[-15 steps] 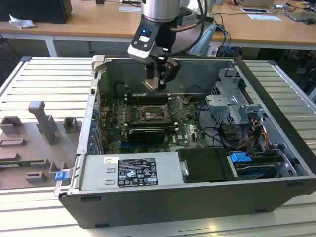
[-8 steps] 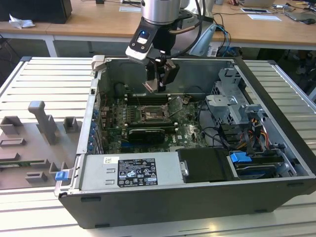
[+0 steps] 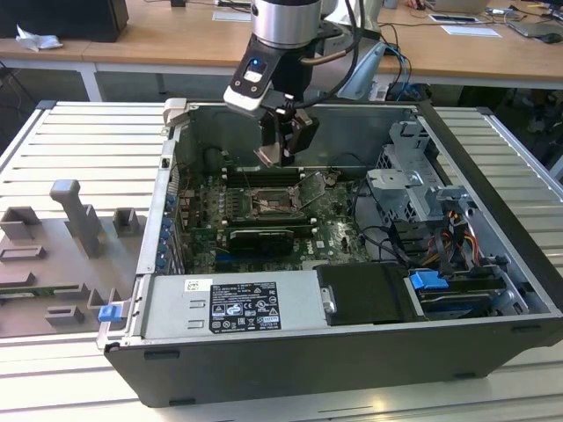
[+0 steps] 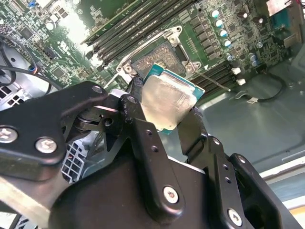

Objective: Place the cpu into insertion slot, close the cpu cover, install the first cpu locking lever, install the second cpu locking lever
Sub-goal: 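Place the cpu into insertion slot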

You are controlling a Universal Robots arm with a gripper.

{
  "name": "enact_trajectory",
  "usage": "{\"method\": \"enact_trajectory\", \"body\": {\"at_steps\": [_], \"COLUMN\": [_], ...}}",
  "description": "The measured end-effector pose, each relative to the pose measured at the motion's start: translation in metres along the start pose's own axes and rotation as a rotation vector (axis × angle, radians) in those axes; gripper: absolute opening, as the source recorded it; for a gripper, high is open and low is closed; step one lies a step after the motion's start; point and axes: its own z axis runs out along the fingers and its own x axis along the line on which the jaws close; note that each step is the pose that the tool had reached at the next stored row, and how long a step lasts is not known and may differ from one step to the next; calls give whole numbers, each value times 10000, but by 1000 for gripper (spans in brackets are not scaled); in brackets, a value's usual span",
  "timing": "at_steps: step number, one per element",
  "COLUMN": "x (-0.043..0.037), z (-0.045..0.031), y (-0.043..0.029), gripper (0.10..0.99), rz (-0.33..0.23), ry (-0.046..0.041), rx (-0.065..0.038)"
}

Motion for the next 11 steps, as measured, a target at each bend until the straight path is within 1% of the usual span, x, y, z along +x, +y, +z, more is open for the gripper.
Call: {"method": "enact_trajectory", "body": {"at_steps": [1, 7, 9, 11], "x": [-1, -5, -7, -8], "z": [15, 111, 133, 171], "y": [0, -6, -7, -9], "gripper": [537, 537, 537, 537], "rz": [114, 1925, 2313, 2911], "ry": [-7, -91, -109, -136], "rx": [-2, -80, -96, -123]}}
